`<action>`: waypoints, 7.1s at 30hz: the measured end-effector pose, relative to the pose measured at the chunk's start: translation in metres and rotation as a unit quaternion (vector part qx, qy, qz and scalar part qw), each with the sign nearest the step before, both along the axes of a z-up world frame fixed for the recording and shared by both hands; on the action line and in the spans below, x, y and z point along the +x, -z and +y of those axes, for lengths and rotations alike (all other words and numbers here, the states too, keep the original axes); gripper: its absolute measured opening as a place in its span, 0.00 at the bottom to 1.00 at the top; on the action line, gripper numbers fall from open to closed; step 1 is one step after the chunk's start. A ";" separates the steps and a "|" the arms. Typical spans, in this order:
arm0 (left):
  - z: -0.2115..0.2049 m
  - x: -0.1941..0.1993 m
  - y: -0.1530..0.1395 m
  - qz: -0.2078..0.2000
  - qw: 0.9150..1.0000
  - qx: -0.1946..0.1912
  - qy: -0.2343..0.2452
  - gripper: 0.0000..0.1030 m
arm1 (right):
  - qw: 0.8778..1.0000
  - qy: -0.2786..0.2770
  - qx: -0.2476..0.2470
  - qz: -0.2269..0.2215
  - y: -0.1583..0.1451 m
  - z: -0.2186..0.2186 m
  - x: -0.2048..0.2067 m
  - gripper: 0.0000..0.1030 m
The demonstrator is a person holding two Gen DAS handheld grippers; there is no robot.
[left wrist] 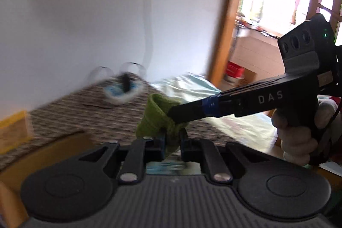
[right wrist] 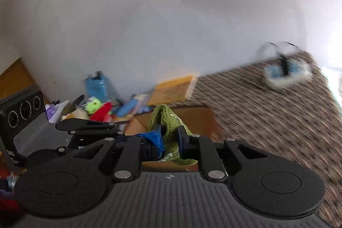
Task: Organize soft objects
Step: 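Carry the green cloth over the cardboard box and open the right gripper, then move the right gripper back to the pile toward the green plush, then grasp the green pear-shaped plush with the right gripper and lift, then carry the green plush into the box and open the right gripper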
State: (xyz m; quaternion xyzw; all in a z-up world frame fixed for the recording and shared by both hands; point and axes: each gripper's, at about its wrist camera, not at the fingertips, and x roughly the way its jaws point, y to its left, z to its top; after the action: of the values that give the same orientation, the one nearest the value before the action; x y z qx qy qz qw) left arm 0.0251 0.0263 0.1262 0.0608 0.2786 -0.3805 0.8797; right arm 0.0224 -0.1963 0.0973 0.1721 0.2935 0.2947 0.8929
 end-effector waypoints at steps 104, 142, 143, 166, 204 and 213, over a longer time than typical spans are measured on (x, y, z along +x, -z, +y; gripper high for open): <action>-0.111 -0.059 0.122 0.106 0.907 0.207 -0.353 0.62 | 0.975 0.181 -0.111 0.060 0.131 -0.065 -0.099 0.19; -0.129 -0.051 0.180 0.201 0.920 0.217 -0.257 0.64 | 0.979 0.141 -0.024 0.142 0.169 -0.093 -0.080 0.20; -0.132 -0.050 0.180 0.199 0.921 0.218 -0.254 0.64 | 0.979 0.141 -0.025 0.142 0.169 -0.094 -0.079 0.20; -0.121 -0.033 0.151 0.121 0.918 0.195 -0.324 0.65 | 0.983 0.134 -0.062 0.105 0.135 -0.087 -0.056 0.20; -0.119 -0.040 0.201 0.312 0.939 0.033 -0.142 0.67 | 0.976 0.016 0.012 0.215 0.180 -0.093 -0.039 0.24; -0.141 -0.030 0.200 0.268 0.952 0.054 -0.136 0.68 | 0.972 0.061 0.033 0.226 0.202 -0.105 -0.025 0.28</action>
State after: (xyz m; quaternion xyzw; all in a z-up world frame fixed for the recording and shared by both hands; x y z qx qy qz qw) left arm -0.0051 -0.1148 -0.0740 -0.0344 0.5299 -0.2443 0.8114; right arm -0.0021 -0.3012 -0.1049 0.2812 0.4667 0.2022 0.8138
